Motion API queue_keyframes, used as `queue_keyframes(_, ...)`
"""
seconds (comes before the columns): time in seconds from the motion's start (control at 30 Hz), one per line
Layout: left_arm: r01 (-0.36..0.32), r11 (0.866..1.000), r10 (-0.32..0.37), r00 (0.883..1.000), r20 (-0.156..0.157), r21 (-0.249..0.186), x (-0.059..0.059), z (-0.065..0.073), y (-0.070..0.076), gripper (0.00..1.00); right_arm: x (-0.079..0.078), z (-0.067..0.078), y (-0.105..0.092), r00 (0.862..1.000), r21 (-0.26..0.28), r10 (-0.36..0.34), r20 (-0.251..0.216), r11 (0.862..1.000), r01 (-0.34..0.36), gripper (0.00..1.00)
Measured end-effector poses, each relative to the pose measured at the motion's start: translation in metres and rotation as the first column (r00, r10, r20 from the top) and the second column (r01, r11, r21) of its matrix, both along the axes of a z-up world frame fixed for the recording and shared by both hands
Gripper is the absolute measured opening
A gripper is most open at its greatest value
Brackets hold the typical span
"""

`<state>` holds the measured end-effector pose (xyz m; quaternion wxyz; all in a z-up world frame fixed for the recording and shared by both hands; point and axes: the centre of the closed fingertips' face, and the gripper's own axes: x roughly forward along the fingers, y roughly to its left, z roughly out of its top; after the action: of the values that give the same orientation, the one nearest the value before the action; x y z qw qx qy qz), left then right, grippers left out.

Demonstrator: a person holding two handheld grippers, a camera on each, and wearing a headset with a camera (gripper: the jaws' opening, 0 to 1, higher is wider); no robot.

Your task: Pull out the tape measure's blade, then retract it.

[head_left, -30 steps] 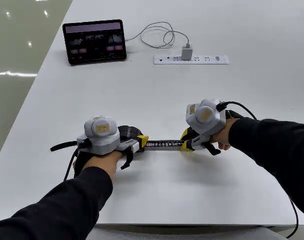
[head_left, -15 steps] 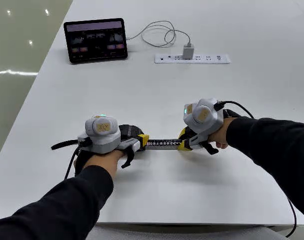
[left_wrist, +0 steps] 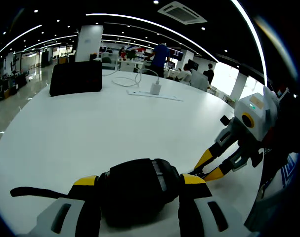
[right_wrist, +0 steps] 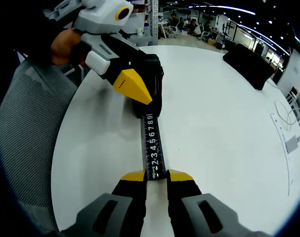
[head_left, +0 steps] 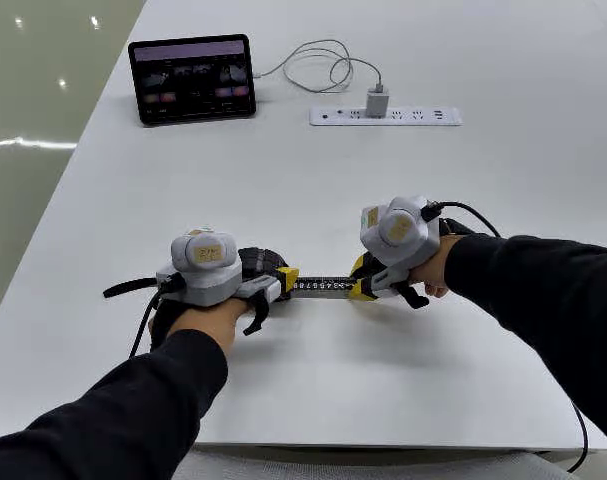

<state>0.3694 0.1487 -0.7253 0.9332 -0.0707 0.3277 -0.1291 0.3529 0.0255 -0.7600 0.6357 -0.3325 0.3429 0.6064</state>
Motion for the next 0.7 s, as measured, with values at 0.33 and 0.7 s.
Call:
queue_keyframes(0.33,0.000,1.000,0.000,1.000,0.000,-0.001,0.000,0.000,0.000,0.59,-0.001,-0.001,0.007,1.000,0.004,0.005,-0.001,1.000,-0.005,0.11)
queue_keyframes(0.7,0.000,1.000,0.000,1.000,-0.001,-0.002,0.001,0.000,0.000,0.59,-0.001,-0.002,0.016,1.000,0.013,-0.002,-0.011,1.000,0.002,0.11)
